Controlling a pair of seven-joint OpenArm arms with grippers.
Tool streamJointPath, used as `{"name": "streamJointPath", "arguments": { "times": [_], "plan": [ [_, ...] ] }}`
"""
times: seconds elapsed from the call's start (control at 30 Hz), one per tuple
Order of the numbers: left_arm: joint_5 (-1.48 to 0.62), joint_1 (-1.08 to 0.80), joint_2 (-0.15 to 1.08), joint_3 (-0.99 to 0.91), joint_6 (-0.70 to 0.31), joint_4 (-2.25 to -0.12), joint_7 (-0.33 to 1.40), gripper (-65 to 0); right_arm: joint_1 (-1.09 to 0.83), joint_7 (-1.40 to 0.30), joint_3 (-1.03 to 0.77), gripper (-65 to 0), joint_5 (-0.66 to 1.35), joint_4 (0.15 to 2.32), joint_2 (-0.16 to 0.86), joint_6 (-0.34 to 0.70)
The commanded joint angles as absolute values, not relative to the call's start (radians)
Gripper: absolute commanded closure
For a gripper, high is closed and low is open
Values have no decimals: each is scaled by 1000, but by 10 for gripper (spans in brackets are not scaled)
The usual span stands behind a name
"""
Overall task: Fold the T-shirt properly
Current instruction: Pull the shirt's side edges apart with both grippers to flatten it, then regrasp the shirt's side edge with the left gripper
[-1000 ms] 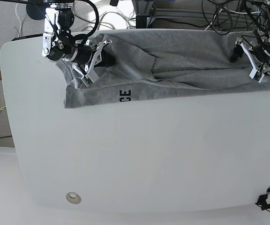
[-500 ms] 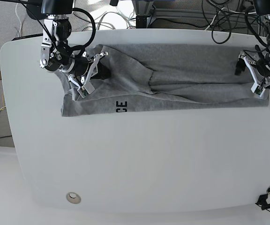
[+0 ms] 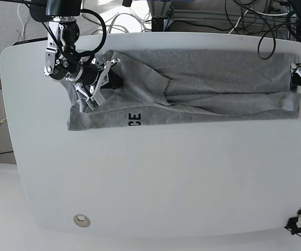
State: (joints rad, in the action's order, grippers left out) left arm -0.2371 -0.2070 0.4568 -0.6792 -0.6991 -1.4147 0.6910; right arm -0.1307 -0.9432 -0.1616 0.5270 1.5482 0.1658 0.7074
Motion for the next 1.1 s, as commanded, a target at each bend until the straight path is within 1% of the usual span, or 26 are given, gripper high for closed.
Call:
{"name": "streamJointPath", "arguments": {
  "times": [0.0, 0.07, 0.13, 0.17, 0.23, 0.27, 0.3, 0.37, 0.43, 0.5, 0.53, 0.6, 0.87, 1.07],
  "plan": [
    [-263, -197, 479, -690, -698, -1432, 664, -431, -130, -977, -162, 0, 484, 1550, 176, 698],
    [-263, -196, 475, -690, -698, -1428, 664, -258, -131, -977, -162, 0, 484, 1550, 176, 698],
    [-265, -193, 447, -691, -698, -1426, 664, -148, -131, -977, -162, 0, 484, 1550, 176, 698],
    [-265, -191, 438, -691, -698, -1426, 664, -126, -131, -977, -162, 0, 484, 1550, 176, 698],
    [-306, -196, 432, -691, -698, -1420, 664, -152, -131, -977, -162, 0, 484, 1550, 176, 698],
    [-351, -197, 432, -691, -698, -1402, 670, -179, -131, -977, -162, 0, 484, 1550, 176, 698],
    [-394, -197, 438, -691, -698, -1377, 684, -211, -131, -977, -162, 0, 484, 1550, 174, 698],
    [-472, -196, 441, -693, -698, -1319, 704, -298, -131, -977, -162, 0, 484, 1550, 174, 698],
    [-521, -197, 447, -693, -698, -1282, 704, -369, -131, -977, -162, 0, 484, 1550, 174, 698],
    [-561, -197, 456, -693, -698, -1250, 704, -419, -131, -977, -160, 0, 484, 1549, 173, 698],
    [-576, -197, 458, -693, -698, -1231, 704, -434, -131, -977, -160, 0, 484, 1549, 173, 698],
    [-593, -197, 461, -693, -698, -1202, 704, -449, -131, -977, -160, 0, 484, 1549, 173, 698],
    [-595, -196, 483, -679, -698, -1167, 705, -453, -133, -977, -160, 0, 483, 1549, 173, 698],
    [-596, -189, 478, -604, -698, -1144, 705, -453, -133, -977, -160, 0, 484, 1549, 173, 698]
  ]
}}
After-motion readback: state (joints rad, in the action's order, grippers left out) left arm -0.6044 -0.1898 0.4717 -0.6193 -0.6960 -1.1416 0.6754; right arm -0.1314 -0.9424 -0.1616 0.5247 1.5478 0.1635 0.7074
